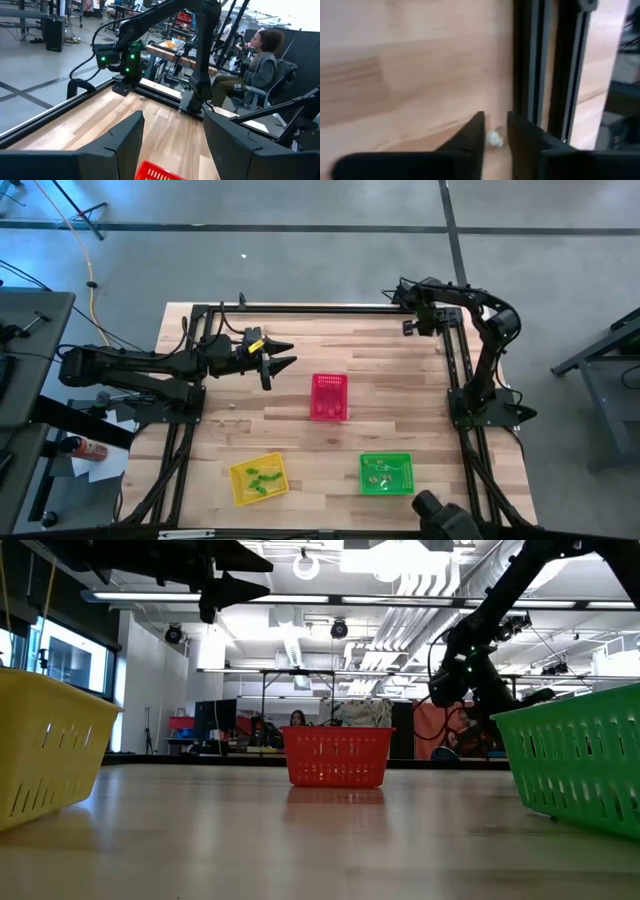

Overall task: Sort Halloween decoration
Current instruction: Put the white skull toy into the green bin

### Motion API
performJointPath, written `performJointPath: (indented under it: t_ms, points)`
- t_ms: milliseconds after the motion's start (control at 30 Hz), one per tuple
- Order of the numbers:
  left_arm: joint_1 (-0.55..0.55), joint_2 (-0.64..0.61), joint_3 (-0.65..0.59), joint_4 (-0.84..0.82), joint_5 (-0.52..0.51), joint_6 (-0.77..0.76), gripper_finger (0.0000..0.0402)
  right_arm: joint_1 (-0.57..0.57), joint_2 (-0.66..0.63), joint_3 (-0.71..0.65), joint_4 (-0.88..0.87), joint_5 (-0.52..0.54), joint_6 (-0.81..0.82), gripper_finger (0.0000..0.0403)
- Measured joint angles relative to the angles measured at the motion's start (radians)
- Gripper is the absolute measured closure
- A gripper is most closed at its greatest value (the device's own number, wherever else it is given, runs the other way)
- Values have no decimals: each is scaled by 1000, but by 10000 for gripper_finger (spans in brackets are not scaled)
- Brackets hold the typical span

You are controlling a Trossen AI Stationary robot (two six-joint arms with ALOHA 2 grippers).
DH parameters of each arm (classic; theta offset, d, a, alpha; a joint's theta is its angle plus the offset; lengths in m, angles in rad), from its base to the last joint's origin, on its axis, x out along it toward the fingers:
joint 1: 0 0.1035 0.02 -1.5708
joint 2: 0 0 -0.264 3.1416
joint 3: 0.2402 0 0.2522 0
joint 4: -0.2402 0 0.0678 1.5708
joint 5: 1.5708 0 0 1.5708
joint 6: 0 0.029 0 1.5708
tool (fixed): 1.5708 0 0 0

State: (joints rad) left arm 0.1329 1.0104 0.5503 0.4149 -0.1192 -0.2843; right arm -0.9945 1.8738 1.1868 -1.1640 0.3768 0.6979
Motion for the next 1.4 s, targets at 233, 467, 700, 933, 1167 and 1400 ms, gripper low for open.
performJointPath:
  t_ms: [233, 467, 700, 933, 1167, 1400]
  points:
    - [0, 0, 0, 2, 0, 20, 204, 64, 7, -112, 50, 157, -53, 386]
    - [5, 0, 0, 1, -1, 26, 204, 127, 49, -179, 82, 273, -67, 400]
    - [5, 0, 0, 1, -1, 26, 204, 130, 46, -165, 127, 68, -46, 402]
    - [5, 0, 0, 1, 3, 25, 204, 150, 41, -171, 21, -12, -22, 402]
    - [5, 0, 0, 1, 4, 24, 204, 130, -17, -168, 32, 72, 14, 402]
    - [5, 0, 0, 1, 4, -11, 204, 123, -22, -196, -35, 51, -19, 402]
